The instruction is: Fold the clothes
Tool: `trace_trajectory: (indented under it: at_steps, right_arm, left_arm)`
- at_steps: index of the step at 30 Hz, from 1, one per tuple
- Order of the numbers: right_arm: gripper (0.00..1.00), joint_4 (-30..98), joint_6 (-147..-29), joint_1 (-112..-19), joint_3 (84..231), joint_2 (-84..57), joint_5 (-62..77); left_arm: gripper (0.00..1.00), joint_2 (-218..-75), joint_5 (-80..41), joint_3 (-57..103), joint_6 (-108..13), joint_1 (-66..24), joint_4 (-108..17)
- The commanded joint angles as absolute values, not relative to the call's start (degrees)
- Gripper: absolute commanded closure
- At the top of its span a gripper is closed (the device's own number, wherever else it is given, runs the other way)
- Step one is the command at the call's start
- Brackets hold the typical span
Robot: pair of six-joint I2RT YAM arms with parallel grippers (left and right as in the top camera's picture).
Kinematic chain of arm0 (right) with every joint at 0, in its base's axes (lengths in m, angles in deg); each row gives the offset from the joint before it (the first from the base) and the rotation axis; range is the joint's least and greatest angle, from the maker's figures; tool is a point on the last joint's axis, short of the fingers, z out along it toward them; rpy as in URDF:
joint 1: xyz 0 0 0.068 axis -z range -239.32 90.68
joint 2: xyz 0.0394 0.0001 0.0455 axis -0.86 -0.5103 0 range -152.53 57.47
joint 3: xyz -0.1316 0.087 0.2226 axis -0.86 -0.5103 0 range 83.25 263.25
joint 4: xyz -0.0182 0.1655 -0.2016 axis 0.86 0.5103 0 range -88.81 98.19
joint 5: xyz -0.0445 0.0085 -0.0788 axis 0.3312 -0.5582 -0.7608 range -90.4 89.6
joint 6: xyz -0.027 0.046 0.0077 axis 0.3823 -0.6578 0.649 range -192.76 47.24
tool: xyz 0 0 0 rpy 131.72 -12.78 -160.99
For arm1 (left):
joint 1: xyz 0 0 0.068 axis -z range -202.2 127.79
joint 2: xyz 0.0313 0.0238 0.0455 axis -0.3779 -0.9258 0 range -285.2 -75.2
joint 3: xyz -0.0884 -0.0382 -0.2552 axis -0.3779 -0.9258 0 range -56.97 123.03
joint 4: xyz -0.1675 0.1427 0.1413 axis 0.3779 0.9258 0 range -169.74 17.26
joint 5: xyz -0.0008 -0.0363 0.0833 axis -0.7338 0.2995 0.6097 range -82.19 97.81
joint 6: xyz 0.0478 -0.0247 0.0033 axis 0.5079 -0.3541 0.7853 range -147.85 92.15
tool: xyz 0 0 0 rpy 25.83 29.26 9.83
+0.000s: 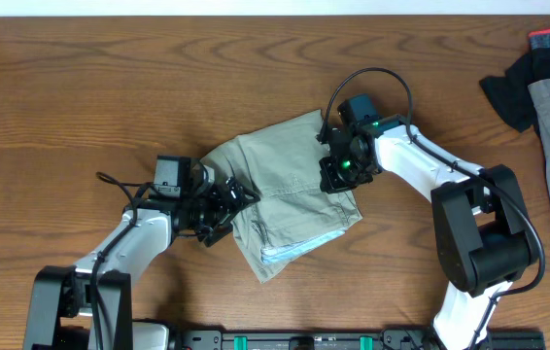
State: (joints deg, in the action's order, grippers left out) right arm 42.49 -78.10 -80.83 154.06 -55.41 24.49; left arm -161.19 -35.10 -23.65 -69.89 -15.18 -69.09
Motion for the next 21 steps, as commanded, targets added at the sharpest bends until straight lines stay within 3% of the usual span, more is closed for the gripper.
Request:
trace_trajectory:
  at_steps: [1, 5, 9, 15, 21]
  right_arm:
    - [0.98, 42.53, -76.92, -81.40, 153.95, -56.11, 25.14]
    - [0.99, 42.51, -76.92, -81.42, 153.95, -56.11, 25.17]
    - [0.99, 42.49, -76.92, -81.42, 153.95, -56.11, 25.17]
    - [0.99, 42.55, -76.95, -81.40, 153.97, -56.11, 25.17]
    - [0.99, 42.71, -76.95, -81.40, 153.97, -56.11, 25.17]
  left_arm:
    - [0.00, -163.55, -34.54, -24.24, -71.07, -14.76, -69.52]
    - [0.11, -166.02, -36.61, -24.24, -71.57, -14.72, -74.22]
    - [0.31, -168.25, -36.76, -24.24, -72.36, -14.28, -80.45]
    - [0.53, -169.11, -36.81, -24.24, -71.35, -12.47, -84.17]
    - [0.94, -168.69, -38.62, -24.11, -68.71, -12.47, -86.68]
